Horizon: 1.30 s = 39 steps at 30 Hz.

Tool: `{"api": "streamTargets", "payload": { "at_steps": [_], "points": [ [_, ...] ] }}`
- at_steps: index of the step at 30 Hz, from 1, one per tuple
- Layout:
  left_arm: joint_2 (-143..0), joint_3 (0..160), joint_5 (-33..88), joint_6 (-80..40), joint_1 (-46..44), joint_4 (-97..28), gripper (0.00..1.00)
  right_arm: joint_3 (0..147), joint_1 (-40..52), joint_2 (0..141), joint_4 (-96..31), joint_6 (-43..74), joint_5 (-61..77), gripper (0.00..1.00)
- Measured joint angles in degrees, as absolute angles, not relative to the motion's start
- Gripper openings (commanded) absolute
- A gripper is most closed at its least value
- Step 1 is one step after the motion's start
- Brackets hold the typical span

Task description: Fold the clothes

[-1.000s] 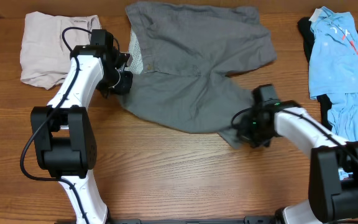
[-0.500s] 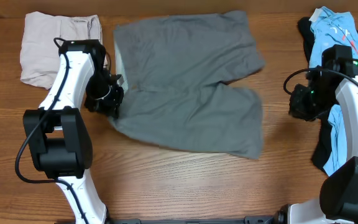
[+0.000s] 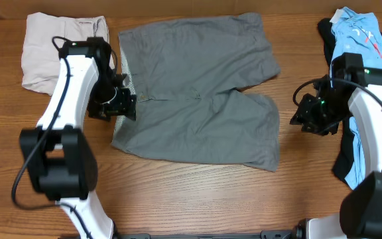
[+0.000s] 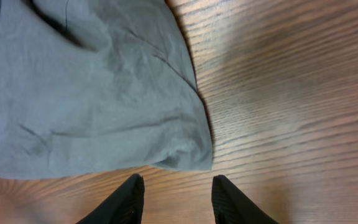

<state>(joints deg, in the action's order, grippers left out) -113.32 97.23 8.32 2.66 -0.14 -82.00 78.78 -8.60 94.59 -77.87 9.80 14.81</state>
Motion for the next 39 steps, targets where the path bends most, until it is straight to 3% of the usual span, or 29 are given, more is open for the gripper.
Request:
{"api": "streamTargets", "payload": {
  "at_steps": [5, 11, 18, 27, 35, 39],
  "points": [
    [-101.56, 97.54, 7.44, -6.09, -2.98, -82.76, 0.80, 67.64, -5.87, 84.66, -72.40, 14.46, 14.79, 0.51],
    [-99.11, 96.99, 3.27, -14.48, -6.59, -82.59, 0.78, 56.05, -0.49, 80.55, -65.06, 18.22, 14.68, 0.63],
    [-99.09, 85.45, 0.01, -20.32, -7.53, -77.32, 0.75, 51.13, 7.33, 80.58, -59.72, 25.85, 8.56, 0.64],
    [-99.20, 70.11, -0.75, -28.10, -7.53, -65.71, 0.70, 44.10, 7.60, 81.19, -51.94, 32.32, 5.58, 0.66],
    [-99.09, 62.57, -1.61, -40.01, -7.53, -52.73, 0.54, 43.40, 7.60, 87.07, -45.58, 34.35, 6.20, 0.66],
    [-99.11, 60.49, -3.22, -46.37, -7.53, -50.74, 0.52, 43.51, 7.60, 88.84, -45.08, 34.83, 6.55, 0.66]
  ]
}}
